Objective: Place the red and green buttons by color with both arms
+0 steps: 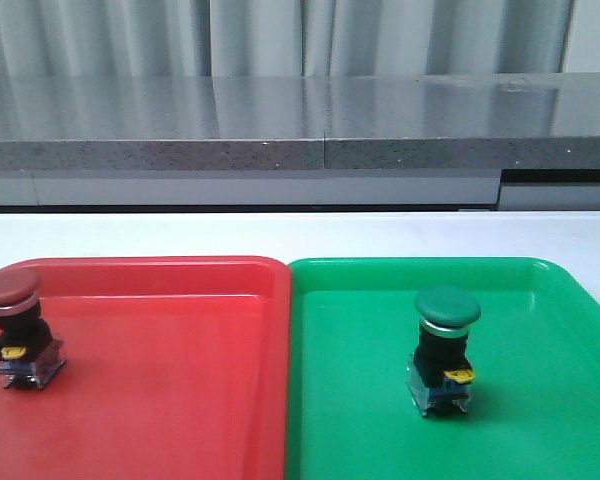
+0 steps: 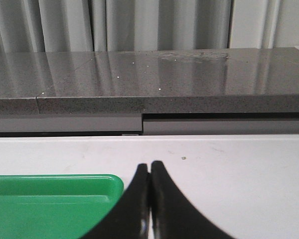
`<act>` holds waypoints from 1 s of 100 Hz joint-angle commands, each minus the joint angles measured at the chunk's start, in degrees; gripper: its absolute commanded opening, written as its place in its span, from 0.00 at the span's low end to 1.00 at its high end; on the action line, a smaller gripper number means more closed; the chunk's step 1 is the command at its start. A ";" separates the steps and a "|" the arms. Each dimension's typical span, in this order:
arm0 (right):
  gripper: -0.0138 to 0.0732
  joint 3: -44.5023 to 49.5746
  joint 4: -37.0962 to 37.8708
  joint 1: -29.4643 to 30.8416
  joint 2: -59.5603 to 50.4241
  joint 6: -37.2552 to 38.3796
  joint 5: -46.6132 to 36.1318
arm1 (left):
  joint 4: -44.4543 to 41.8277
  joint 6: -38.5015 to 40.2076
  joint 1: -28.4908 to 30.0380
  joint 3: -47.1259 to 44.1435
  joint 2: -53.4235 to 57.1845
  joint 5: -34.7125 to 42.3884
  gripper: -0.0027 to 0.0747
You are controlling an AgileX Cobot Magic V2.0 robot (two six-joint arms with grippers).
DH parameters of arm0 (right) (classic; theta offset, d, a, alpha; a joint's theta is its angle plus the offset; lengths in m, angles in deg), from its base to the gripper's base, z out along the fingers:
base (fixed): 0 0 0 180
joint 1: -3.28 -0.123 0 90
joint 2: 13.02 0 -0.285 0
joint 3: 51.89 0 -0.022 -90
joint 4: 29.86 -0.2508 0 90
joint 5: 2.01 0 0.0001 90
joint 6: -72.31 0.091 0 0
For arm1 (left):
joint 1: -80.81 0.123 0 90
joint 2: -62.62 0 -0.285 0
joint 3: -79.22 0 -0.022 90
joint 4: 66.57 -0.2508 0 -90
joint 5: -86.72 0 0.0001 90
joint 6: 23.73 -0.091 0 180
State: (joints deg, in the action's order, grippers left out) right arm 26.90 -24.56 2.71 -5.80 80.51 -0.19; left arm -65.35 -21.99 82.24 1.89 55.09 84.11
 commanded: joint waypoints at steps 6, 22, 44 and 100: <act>0.09 -1.08 0.46 0.41 -1.29 -0.55 -5.22 | 0.50 0.63 -0.13 -0.61 1.84 4.45 0.01; 0.09 -1.08 0.03 0.41 -1.29 -0.55 -5.22 | 0.50 0.63 -0.13 -0.61 1.84 4.45 0.01; 0.09 -1.08 0.03 0.41 -1.29 -0.55 -5.22 | 0.50 0.63 -0.13 -0.61 1.84 4.45 0.01; 0.09 -1.08 0.03 0.41 -1.29 -0.55 -5.22 | 0.50 0.63 -0.13 -0.61 1.84 4.45 0.01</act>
State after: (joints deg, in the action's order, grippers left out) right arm 26.90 -24.64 2.71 -5.80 80.51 -0.45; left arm -65.35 -21.99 82.24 1.89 55.09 84.11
